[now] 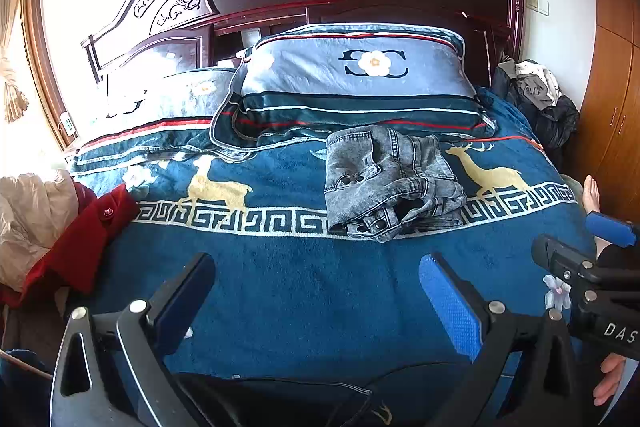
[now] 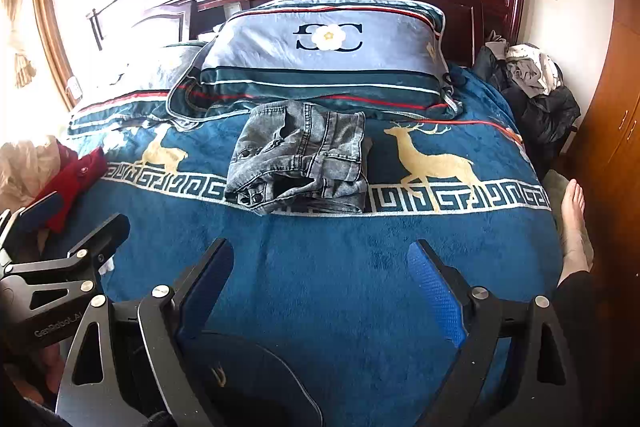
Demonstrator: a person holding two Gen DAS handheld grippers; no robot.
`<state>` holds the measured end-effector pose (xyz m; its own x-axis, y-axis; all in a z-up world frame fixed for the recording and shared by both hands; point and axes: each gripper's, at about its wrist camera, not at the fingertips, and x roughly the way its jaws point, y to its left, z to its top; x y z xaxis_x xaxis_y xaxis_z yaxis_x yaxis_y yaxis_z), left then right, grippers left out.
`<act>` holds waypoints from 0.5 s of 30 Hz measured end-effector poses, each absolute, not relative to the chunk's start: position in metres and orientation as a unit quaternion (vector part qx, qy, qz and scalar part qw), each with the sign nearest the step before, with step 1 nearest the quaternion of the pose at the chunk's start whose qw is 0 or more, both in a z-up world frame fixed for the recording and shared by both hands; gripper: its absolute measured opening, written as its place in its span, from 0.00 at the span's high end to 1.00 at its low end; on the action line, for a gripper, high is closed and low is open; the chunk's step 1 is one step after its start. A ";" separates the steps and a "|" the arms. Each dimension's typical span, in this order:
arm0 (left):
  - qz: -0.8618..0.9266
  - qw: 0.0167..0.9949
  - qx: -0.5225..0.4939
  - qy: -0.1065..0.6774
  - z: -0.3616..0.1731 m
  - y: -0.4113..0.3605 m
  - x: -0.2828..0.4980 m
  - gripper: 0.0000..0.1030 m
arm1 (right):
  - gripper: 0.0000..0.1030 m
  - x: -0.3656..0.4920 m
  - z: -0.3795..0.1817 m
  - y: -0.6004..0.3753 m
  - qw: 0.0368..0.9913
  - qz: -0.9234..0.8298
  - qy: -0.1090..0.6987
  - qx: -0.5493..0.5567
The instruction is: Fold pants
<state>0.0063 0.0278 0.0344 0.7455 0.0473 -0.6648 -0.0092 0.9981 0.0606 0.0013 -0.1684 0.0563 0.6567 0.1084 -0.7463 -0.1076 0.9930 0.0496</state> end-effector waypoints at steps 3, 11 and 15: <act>0.015 0.933 0.025 0.358 0.033 0.028 0.006 0.00 | 0.14 0.002 0.054 -0.167 0.909 0.061 0.412 0.000; 0.014 0.933 0.021 0.360 0.031 0.029 0.007 0.00 | 0.13 0.002 0.051 -0.167 0.907 0.062 0.415 0.001; 0.015 0.932 0.018 0.363 0.029 0.031 0.008 0.00 | 0.13 0.002 0.050 -0.166 0.907 0.063 0.416 0.001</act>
<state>0.0085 0.0306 0.0290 0.7366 0.0404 -0.6751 -0.0144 0.9989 0.0441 0.0018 -0.1665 0.0505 0.6465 0.1144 -0.7543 -0.1126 0.9922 0.0540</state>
